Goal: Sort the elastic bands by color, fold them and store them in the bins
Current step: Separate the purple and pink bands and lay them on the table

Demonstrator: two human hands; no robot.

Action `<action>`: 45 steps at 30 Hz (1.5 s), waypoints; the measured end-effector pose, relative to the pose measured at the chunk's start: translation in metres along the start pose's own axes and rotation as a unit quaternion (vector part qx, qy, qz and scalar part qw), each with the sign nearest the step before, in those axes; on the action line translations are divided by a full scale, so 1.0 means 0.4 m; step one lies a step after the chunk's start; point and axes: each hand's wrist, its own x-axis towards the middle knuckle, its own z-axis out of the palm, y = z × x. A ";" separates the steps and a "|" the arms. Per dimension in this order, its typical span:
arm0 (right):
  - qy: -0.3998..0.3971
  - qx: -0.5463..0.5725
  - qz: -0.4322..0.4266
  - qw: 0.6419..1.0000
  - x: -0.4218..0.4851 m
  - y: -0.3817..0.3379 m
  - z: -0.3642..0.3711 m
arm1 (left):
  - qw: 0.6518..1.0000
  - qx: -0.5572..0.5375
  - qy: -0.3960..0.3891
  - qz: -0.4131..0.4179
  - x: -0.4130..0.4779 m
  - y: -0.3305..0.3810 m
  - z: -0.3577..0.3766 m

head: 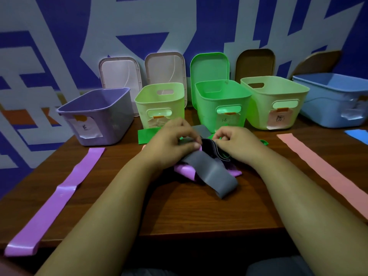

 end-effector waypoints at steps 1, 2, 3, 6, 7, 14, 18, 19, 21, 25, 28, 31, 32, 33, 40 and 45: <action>0.005 0.002 -0.001 1.000 -0.001 0.000 0.000 | 0.999 -0.025 0.031 -0.015 0.002 0.004 -0.002; 0.009 0.003 -0.002 1.000 -0.003 -0.001 0.000 | 0.997 -0.040 0.060 -0.030 0.003 0.010 -0.003; 0.010 0.003 -0.003 1.000 -0.005 -0.002 0.000 | 0.994 -0.053 0.086 -0.044 0.004 0.015 -0.005; 0.007 -0.006 -0.007 1.000 -0.012 -0.010 0.003 | 0.976 -0.103 0.179 -0.073 0.004 0.021 -0.016; 0.009 -0.006 -0.011 1.000 -0.014 -0.012 0.003 | 0.970 -0.088 0.213 -0.072 0.004 0.018 -0.022; 0.033 0.108 -0.054 0.992 -0.048 -0.061 -0.027 | 0.949 0.174 0.259 -0.052 0.016 -0.002 -0.016; -0.062 0.100 -0.082 0.990 -0.053 -0.064 -0.011 | 0.950 0.205 0.232 -0.047 0.026 -0.011 -0.005; -0.072 0.075 -0.093 0.990 -0.047 -0.061 -0.007 | 0.951 0.199 0.229 -0.057 0.029 -0.014 -0.003; -0.083 0.054 -0.117 0.988 -0.037 -0.055 -0.006 | 0.953 0.181 0.226 -0.086 0.035 -0.021 0.001; -0.108 0.094 -0.125 0.982 -0.030 -0.051 -0.015 | 0.955 0.125 0.231 -0.140 0.040 -0.029 0.009; -0.166 0.084 -0.151 0.971 -0.034 -0.054 -0.016 | 0.947 0.104 0.254 -0.167 0.038 -0.019 0.008; -0.228 0.090 -0.155 0.957 -0.038 -0.054 -0.016 | 0.924 0.071 0.304 -0.223 0.039 -0.022 -0.005; -0.239 0.094 -0.150 0.955 -0.039 -0.054 -0.015 | 0.919 0.063 0.307 -0.241 0.041 -0.026 -0.011; -0.242 0.098 -0.146 0.954 -0.038 -0.051 -0.013 | 0.918 0.067 0.301 -0.250 0.042 -0.030 -0.016; -0.218 0.088 -0.145 0.961 -0.054 -0.057 -0.012 | 0.912 0.105 0.316 -0.238 0.038 -0.033 -0.028; -0.066 0.129 -0.128 0.981 -0.050 -0.059 -0.007 | 0.941 0.053 0.300 -0.146 0.034 0.001 -0.010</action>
